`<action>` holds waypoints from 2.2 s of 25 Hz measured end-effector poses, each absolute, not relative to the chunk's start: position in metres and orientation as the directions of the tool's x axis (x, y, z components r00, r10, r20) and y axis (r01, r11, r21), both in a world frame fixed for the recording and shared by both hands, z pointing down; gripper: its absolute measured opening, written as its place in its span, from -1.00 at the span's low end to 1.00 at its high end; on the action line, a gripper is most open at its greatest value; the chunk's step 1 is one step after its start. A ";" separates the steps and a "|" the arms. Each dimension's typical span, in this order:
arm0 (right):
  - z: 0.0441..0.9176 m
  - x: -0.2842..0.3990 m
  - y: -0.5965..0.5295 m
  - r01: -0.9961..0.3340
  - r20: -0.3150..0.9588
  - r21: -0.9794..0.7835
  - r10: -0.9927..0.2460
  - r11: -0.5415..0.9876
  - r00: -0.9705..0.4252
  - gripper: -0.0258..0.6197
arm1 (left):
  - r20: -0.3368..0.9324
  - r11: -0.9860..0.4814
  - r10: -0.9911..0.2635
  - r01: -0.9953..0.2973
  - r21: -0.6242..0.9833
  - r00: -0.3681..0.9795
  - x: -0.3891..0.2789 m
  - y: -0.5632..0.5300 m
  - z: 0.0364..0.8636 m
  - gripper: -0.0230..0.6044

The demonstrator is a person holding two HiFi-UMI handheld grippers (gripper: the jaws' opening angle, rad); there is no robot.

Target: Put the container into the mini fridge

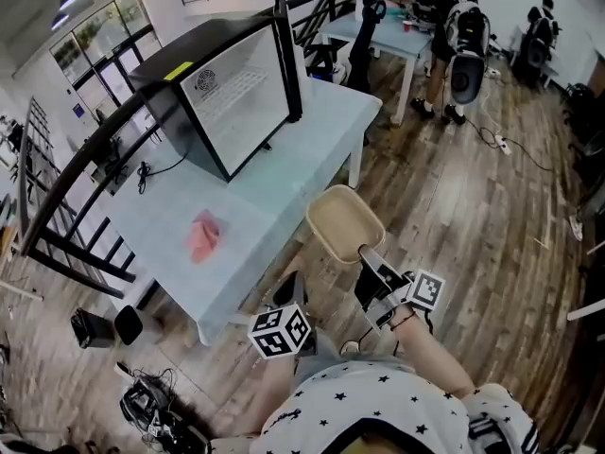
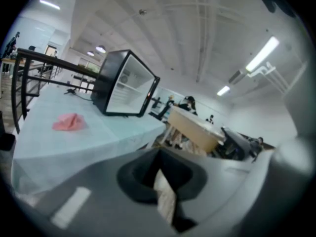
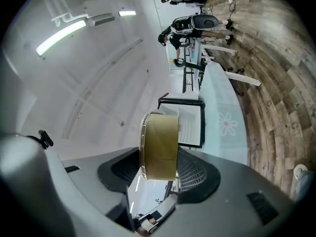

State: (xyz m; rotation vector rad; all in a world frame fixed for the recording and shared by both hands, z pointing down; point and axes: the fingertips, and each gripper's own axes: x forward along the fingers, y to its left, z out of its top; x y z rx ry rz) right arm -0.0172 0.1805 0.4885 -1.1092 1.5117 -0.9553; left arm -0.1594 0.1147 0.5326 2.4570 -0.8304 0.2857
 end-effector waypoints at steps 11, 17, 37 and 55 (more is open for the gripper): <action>0.485 -0.020 0.203 -0.148 -0.277 -0.945 -0.954 0.292 -0.118 -0.20 | 0.335 -0.672 -0.524 -0.621 0.403 0.783 -0.160 0.141 0.524 -0.91; 0.486 -0.013 0.206 -0.147 -0.284 -0.942 -0.950 0.302 -0.132 -0.20 | 0.331 -0.661 -0.535 -0.629 0.408 0.777 -0.155 0.143 0.525 -0.91; 0.500 0.007 0.182 -0.108 -0.269 -0.952 -0.952 0.285 -0.146 -0.20 | 0.362 -0.629 -0.557 -0.664 0.406 0.748 -0.149 0.120 0.533 -0.91; 0.497 0.082 0.071 -0.132 -0.252 -0.954 -0.958 0.271 -0.139 -0.20 | 0.362 -0.632 -0.547 -0.656 0.414 0.755 -0.076 0.004 0.537 -0.91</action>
